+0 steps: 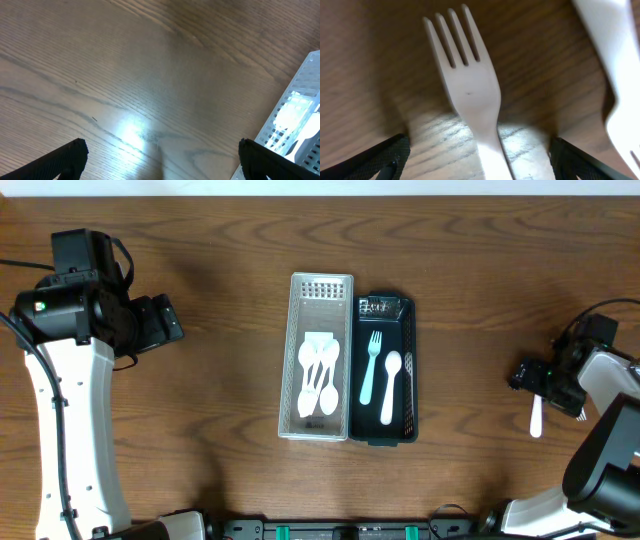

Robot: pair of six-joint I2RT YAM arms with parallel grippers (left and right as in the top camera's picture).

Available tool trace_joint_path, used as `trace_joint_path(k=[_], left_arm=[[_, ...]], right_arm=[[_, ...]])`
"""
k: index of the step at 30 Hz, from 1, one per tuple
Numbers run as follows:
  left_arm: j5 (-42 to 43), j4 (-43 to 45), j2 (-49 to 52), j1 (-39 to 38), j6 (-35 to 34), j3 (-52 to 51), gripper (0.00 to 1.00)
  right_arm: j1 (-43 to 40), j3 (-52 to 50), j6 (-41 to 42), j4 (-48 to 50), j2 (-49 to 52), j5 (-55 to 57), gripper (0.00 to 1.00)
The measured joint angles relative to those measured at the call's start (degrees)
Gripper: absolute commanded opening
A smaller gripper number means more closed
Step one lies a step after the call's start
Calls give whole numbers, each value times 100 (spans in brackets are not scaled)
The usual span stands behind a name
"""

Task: Pack container
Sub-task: 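Return the right gripper to the white forks and grasp one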

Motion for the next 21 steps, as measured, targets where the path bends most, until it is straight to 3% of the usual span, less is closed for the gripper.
trace_joint_path(k=[8, 14, 21], left_arm=[[0, 0, 0, 0, 0, 0, 98], [0, 0, 0, 0, 0, 0, 98], [0, 0, 0, 0, 0, 0, 98]], right_arm=[[-2, 63, -7, -2, 66, 13, 89], [-2, 72, -22, 35, 74, 9, 62], [-2, 81, 105, 44, 81, 20, 38]])
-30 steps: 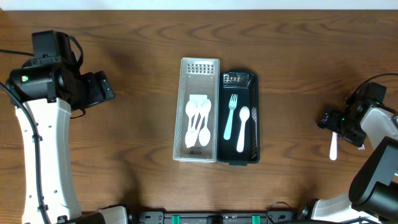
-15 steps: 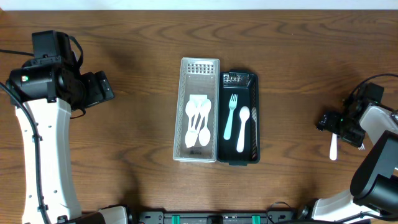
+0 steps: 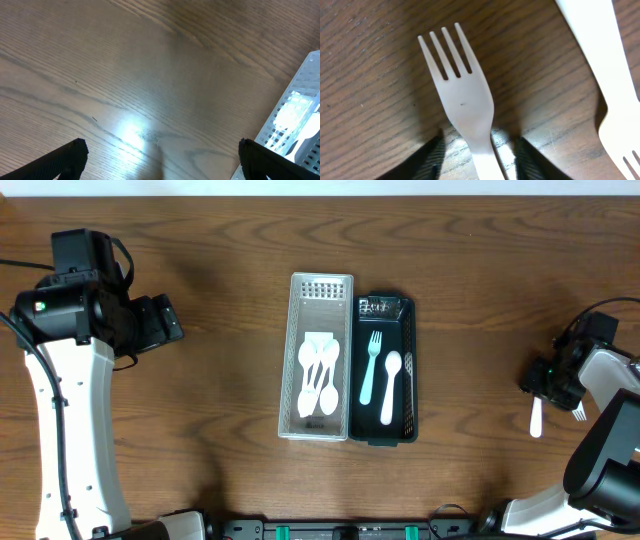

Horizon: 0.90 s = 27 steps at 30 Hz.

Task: Pack container
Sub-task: 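Return the right gripper to the white forks and grasp one, then place the white fork into the black basket and open the gripper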

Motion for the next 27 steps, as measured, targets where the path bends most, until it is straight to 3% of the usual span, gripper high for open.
trace_joint_path(k=[4, 14, 21, 27], left_arm=[[0, 0, 0, 0, 0, 0, 98], [0, 0, 0, 0, 0, 0, 98], [0, 0, 0, 0, 0, 0, 98], [0, 0, 0, 0, 0, 0, 98]], right_arm=[[0, 0, 46, 0, 0, 0, 29], [0, 0, 116, 48, 4, -9, 20], [0, 11, 162, 109, 11, -52, 3], [11, 33, 184, 127, 22, -96, 1]])
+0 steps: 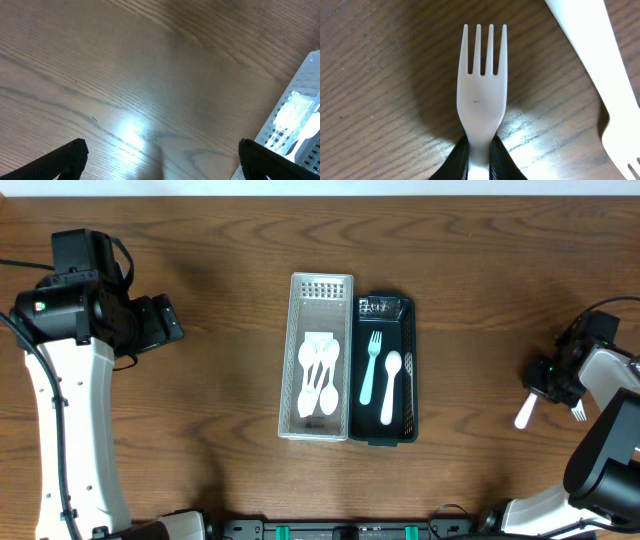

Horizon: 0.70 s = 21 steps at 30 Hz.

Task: Pack container
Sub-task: 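Place the white fork into the black basket and open the gripper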

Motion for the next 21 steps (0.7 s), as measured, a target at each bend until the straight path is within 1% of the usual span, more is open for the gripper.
trace_joint_path(k=[4, 9, 12, 16, 19, 21], left_arm=[[0, 0, 0, 0, 0, 0, 98], [2, 0, 0, 0, 0, 0, 98], [0, -2, 0, 0, 0, 0, 98], [2, 0, 0, 0, 0, 0, 98], [0, 0, 0, 0, 0, 0, 98], [0, 0, 0, 0, 0, 0, 98]], right_arm=[[138, 116, 2, -146, 37, -251, 1], [702, 645, 50, -743, -63, -520, 1], [1307, 1250, 98, -1132, -409, -573, 1], [2258, 2006, 334, -1381, -909, -647, 1], [3045, 2358, 647, -1377, -1117, -686, 1], [3506, 2409, 876, -1344, -1145, -704, 1]])
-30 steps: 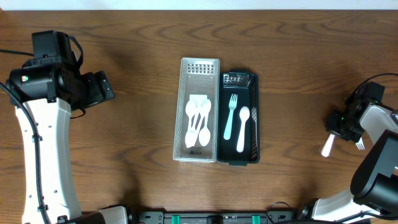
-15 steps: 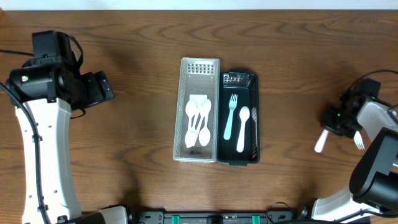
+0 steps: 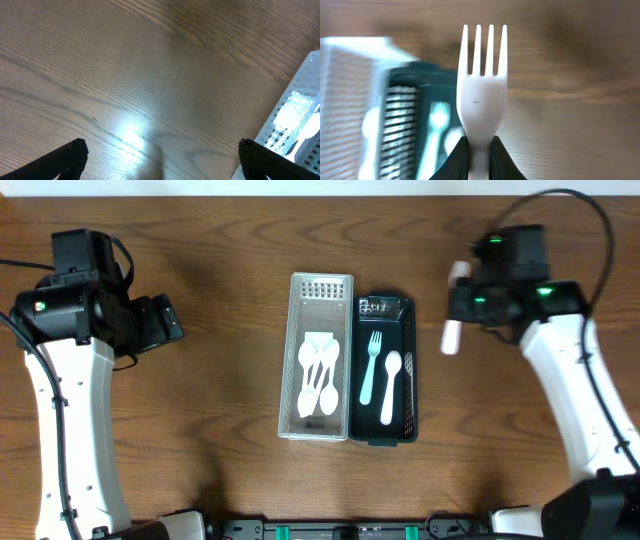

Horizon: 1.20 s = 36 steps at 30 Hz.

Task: Pack container
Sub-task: 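Place the white fork into the black basket and open the gripper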

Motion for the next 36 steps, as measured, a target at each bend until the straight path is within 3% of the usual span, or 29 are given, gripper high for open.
trace_joint_path(k=[6, 14, 17, 20, 28, 32, 36], left_arm=[[0, 0, 0, 0, 0, 0, 98], [0, 0, 0, 0, 0, 0, 98], [0, 0, 0, 0, 0, 0, 98], [0, 0, 0, 0, 0, 0, 98], [0, 0, 0, 0, 0, 0, 98], [0, 0, 0, 0, 0, 0, 98], [2, 0, 0, -2, 0, 0, 98]], right_arm=[[1117, -2, 614, -72, 295, 417, 1], [1587, -4, 997, -140, 1274, 658, 6], [1602, -13, 1036, -179, 1668, 713, 17], [1602, -17, 1040, -186, 1823, 737, 39], [1585, -13, 732, -337, 1790, 739, 49], [1386, 146, 468, -675, 1478, 734, 74], [546, 656, 72, -809, 627, 730, 82]])
